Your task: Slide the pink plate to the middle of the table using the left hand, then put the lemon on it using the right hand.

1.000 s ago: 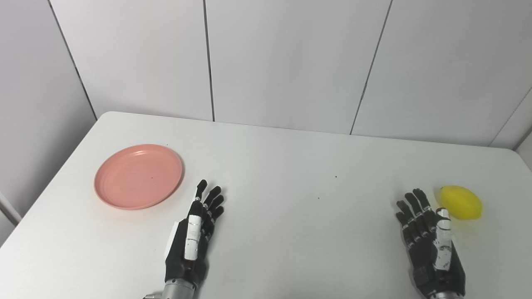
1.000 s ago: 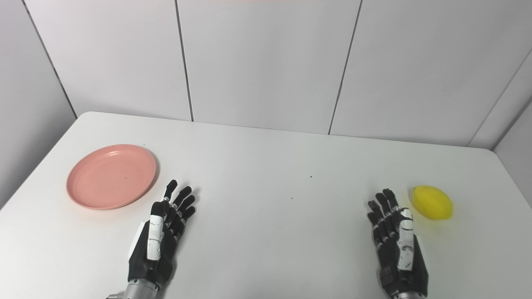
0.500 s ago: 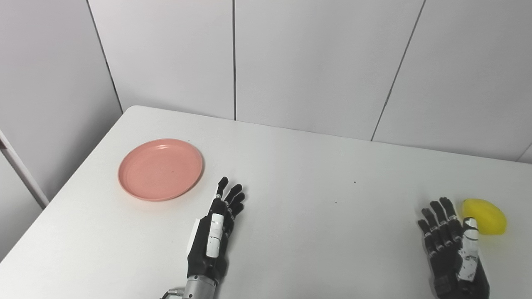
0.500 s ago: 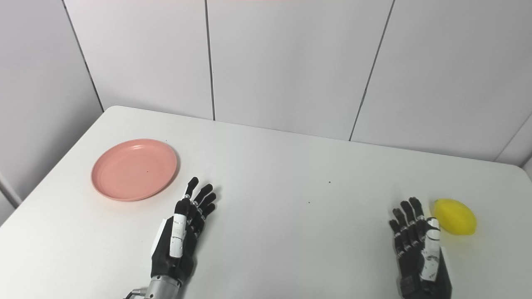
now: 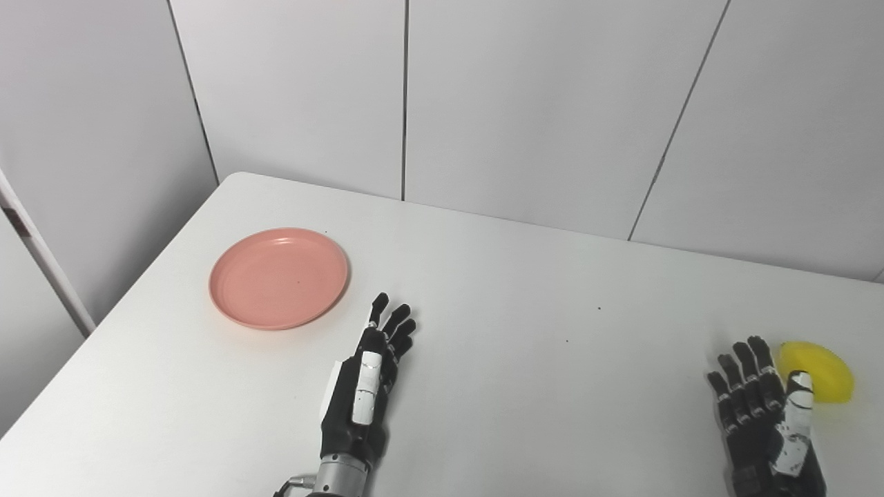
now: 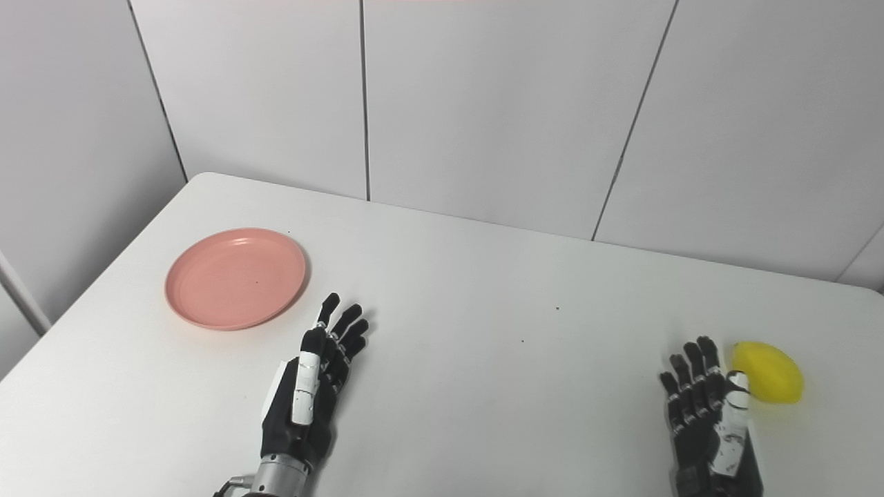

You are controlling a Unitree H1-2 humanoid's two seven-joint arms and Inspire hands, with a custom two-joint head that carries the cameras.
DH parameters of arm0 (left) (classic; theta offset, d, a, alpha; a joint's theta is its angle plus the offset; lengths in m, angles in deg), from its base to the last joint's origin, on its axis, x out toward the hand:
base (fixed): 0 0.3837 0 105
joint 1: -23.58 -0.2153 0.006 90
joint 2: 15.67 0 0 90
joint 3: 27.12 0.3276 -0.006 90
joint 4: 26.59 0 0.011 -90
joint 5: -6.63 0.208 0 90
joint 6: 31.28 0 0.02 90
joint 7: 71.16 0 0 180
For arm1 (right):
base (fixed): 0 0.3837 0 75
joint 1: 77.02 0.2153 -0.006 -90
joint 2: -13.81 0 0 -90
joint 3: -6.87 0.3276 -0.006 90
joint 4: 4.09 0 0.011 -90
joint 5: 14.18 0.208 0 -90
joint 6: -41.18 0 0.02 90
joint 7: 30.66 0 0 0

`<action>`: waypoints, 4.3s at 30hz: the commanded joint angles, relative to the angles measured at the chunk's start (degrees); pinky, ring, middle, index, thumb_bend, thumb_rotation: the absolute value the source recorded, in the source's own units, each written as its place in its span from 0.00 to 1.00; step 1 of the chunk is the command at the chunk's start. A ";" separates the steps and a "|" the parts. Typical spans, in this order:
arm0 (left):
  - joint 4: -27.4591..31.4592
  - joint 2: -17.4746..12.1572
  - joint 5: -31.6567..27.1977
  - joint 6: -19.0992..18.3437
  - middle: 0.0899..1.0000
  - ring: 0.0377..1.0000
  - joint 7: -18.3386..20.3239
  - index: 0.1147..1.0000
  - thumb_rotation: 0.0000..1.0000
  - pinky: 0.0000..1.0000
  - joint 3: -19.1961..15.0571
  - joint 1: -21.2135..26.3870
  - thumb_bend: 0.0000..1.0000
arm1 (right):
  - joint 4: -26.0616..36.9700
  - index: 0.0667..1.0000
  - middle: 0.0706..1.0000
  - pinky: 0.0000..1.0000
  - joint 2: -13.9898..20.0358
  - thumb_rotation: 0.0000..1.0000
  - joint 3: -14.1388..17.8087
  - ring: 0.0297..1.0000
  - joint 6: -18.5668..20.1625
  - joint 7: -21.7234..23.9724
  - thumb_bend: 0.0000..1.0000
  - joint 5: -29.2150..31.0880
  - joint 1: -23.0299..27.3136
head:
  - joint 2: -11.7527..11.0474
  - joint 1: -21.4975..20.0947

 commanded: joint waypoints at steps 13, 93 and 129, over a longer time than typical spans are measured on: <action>-1.74 -0.28 0.20 2.11 0.91 0.90 0.05 0.94 0.89 0.93 -0.76 -2.06 0.78 | -2.71 1.00 1.00 1.00 -1.12 1.00 -1.62 1.00 -0.81 1.49 0.63 -0.40 -4.05 | -0.45 0.35; -17.44 -41.74 -26.58 -28.01 0.88 0.90 9.89 0.91 0.90 0.89 -16.57 37.21 1.00 | 0.28 0.99 0.98 1.00 -2.48 0.95 -2.06 0.98 1.11 0.16 0.61 0.12 -4.91 | 1.16 -1.36; -43.96 -42.72 -16.94 -8.24 0.82 0.81 20.08 0.87 0.84 0.80 -23.17 39.96 1.00 | 0.62 1.00 0.99 1.00 -2.29 0.99 -2.47 0.97 1.07 -0.09 0.62 -0.81 -5.19 | 1.93 -1.72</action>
